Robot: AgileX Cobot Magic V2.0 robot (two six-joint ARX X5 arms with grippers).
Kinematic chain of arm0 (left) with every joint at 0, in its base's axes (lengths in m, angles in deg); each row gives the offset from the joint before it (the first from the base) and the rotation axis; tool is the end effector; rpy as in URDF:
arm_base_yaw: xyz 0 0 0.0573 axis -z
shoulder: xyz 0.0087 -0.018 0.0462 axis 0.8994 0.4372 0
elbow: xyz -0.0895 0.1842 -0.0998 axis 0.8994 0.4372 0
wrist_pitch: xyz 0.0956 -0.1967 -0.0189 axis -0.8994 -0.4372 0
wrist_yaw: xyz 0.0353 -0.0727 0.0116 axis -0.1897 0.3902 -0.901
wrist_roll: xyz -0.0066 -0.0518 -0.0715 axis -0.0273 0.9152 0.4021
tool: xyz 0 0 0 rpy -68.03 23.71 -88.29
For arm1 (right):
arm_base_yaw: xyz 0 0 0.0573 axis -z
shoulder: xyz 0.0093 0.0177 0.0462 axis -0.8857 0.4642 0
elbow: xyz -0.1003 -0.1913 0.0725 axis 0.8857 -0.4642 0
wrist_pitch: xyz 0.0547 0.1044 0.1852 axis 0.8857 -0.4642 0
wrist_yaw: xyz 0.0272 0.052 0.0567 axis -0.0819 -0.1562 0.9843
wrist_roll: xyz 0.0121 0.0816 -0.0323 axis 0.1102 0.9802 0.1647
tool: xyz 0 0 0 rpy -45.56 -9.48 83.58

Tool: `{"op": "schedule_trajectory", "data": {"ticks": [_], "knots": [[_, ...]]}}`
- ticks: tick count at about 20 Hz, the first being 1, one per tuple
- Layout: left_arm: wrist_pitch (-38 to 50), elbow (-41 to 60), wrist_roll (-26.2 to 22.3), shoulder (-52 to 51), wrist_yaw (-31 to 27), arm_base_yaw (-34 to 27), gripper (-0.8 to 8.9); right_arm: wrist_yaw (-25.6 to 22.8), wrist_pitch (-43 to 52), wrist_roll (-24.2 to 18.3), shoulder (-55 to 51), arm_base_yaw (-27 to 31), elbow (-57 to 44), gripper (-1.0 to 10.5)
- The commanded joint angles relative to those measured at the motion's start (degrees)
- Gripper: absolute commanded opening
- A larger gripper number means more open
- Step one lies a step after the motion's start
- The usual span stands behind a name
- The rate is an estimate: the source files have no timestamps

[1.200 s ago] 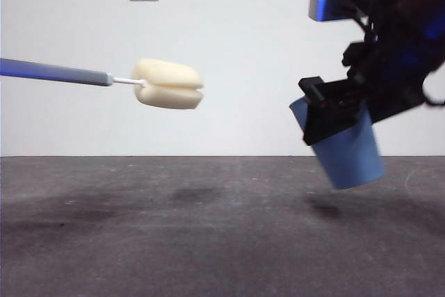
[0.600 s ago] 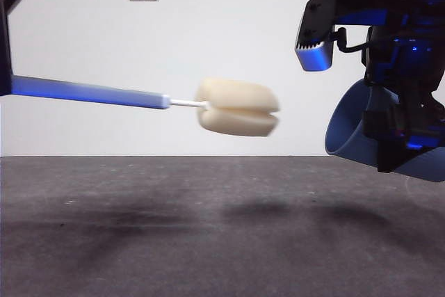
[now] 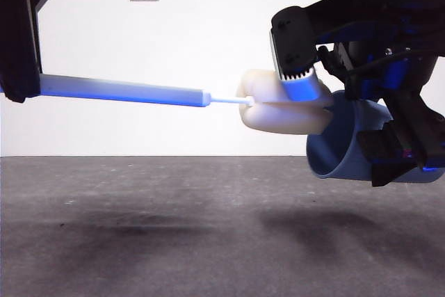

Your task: Pick up the cup brush,pick up the cup,insert the brush into the cup,clean the cup,put the cup brush back,put the cup back to the fixed position on the table

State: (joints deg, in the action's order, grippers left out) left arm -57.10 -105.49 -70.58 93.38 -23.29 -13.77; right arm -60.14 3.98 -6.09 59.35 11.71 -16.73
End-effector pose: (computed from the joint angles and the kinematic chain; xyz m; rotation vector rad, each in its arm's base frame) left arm 0.1275 -0.1512 0.2056 0.7384 1.0655 -0.8760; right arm 0.1892 0.1550 0.1446 -1.5536 0.6824 0.5176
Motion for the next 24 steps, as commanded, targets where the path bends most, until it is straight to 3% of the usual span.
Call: {"op": "schedule_trajectory", "data": {"ticks": [1, 7, 11, 16, 24], "knots": [[0.02, 0.50, 1.03, 0.81, 0.35, 0.76, -0.09, -0.39, 0.46, -0.52, 0.55, -0.20, 0.17, -0.2], [2.78, 0.50, 2.14, 5.20, 1.75, 2.67, -0.09, -0.33, 1.33, -0.59, 0.55, -0.66, 0.17, -0.2], [7.63, 0.50, 3.13, 7.87, 3.23, 2.67, -0.09, -0.31, 1.44, -2.97, 0.66, -4.50, 0.17, -0.2], [12.00, 0.50, 5.51, 10.97, 5.92, 3.08, -0.09, -0.20, 2.03, -3.04, 3.39, -10.10, 0.17, -0.2], [6.36, 0.50, 6.71, 10.43, 3.17, 3.34, -0.08, -3.87, 1.44, -2.34, 4.11, -8.61, 0.17, -0.2]]}}
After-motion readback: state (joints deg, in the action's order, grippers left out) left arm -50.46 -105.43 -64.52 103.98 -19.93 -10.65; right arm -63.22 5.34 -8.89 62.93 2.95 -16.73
